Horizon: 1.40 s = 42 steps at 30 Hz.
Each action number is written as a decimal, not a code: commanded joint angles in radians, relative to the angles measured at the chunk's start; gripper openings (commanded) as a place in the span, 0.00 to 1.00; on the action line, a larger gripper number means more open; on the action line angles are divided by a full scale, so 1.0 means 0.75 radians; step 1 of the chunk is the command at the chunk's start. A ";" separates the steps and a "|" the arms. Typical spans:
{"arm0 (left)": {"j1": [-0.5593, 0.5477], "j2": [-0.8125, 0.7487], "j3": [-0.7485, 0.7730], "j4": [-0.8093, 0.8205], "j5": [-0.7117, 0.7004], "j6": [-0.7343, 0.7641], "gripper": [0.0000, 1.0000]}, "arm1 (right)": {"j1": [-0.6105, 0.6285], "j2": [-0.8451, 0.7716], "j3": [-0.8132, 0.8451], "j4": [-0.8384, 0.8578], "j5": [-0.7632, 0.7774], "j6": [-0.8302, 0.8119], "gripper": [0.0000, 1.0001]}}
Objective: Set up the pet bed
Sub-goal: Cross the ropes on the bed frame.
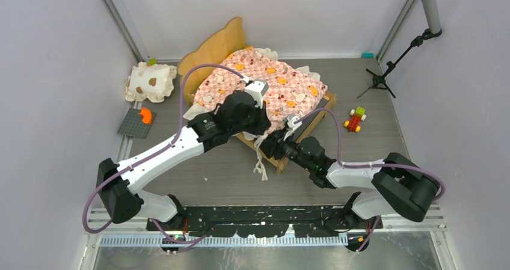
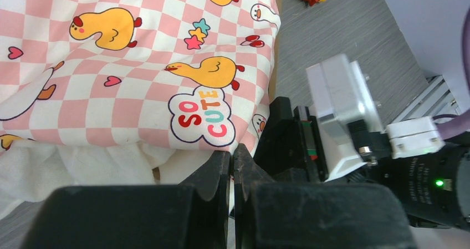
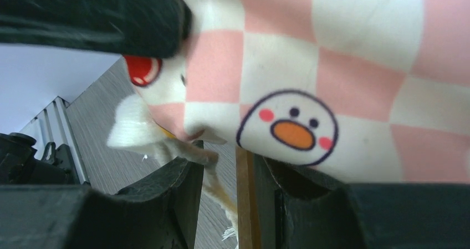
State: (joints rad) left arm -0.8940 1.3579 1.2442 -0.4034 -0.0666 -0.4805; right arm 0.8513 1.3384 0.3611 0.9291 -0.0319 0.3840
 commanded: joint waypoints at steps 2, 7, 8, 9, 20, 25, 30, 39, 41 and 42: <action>0.013 -0.011 0.089 0.033 0.035 -0.020 0.00 | 0.017 0.116 0.022 0.259 0.037 0.025 0.42; 0.017 -0.007 0.115 0.027 0.046 -0.024 0.00 | 0.026 0.244 0.030 0.398 0.038 0.061 0.40; 0.020 -0.006 0.118 0.026 0.047 -0.024 0.00 | 0.028 0.261 0.035 0.412 0.038 0.063 0.39; 0.022 -0.006 0.123 0.026 0.047 -0.022 0.00 | 0.031 0.278 0.039 0.421 0.038 0.064 0.37; 0.073 -0.042 0.106 -0.002 0.042 0.004 0.00 | 0.037 0.031 0.013 0.068 0.133 0.006 0.11; 0.104 -0.080 0.103 -0.056 0.037 0.043 0.00 | 0.040 -0.205 0.083 -0.383 0.203 -0.081 0.08; 0.114 -0.080 0.132 -0.123 0.055 0.088 0.00 | 0.041 -0.287 0.182 -0.597 0.237 -0.135 0.07; 0.116 -0.077 0.123 -0.160 0.053 0.121 0.00 | 0.045 -0.304 0.443 -0.961 0.308 -0.233 0.06; 0.116 -0.074 0.124 -0.168 0.054 0.130 0.00 | 0.047 -0.294 0.519 -1.060 0.323 -0.255 0.06; 0.116 -0.074 0.125 -0.172 0.054 0.132 0.00 | 0.047 -0.286 0.552 -1.104 0.331 -0.268 0.06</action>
State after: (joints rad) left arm -0.8112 1.3277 1.3033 -0.5232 -0.0395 -0.4103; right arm 0.8783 1.1400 0.6636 0.2459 0.1699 0.2443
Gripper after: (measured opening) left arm 0.030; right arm 0.090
